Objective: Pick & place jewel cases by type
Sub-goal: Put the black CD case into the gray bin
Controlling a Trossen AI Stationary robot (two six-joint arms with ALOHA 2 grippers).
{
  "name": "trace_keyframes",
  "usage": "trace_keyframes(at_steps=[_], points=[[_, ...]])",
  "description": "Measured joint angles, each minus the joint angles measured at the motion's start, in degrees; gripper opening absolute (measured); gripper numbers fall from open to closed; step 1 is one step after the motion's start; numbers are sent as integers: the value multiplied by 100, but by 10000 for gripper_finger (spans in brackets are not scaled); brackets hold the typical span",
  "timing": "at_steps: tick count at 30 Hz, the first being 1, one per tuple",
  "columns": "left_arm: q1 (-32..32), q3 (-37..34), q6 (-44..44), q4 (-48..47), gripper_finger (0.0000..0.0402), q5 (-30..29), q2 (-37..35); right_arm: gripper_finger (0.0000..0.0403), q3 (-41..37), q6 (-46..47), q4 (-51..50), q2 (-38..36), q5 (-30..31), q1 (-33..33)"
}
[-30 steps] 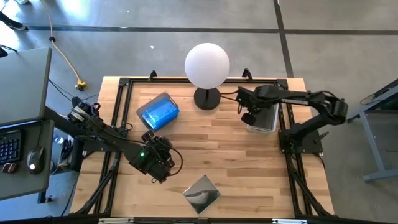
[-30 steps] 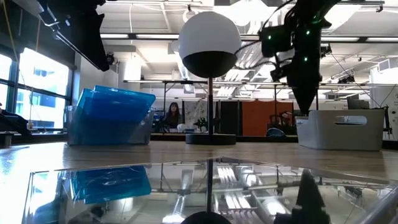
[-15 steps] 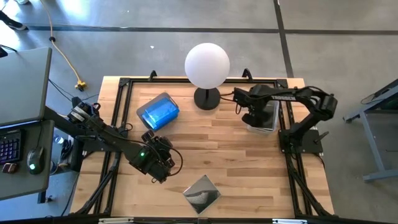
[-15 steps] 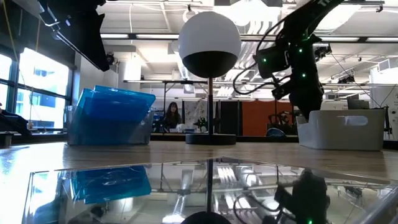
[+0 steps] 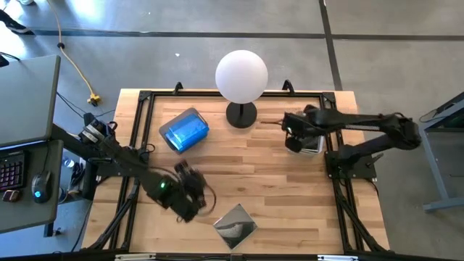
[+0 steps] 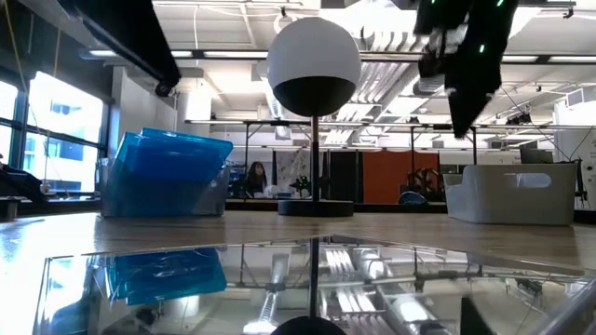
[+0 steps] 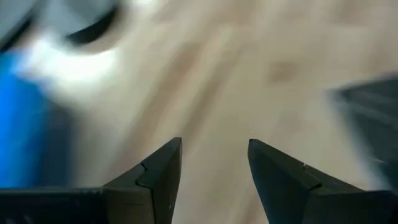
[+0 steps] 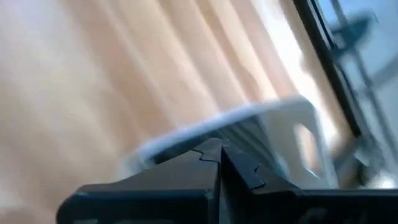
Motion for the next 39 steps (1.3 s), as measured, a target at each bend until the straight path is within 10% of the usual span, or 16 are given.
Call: trace_keyframes(at_steps=[11,18,31,39], points=[[-633,5,1287,2304,182,1186,828,0,0,-813,3508,-7,-1811,2839],[-622,-4,1903,3231,182,1223,1546,0,-3,-481,5406,1777,-1341,4090],[-622,-2,2143,3673,182,1141,1686,0,2,124,7600,3944,-2113,4157],[-619,-2,2036,3698,182,1144,1686,0,22,-308,7116,4058,-1168,3740]])
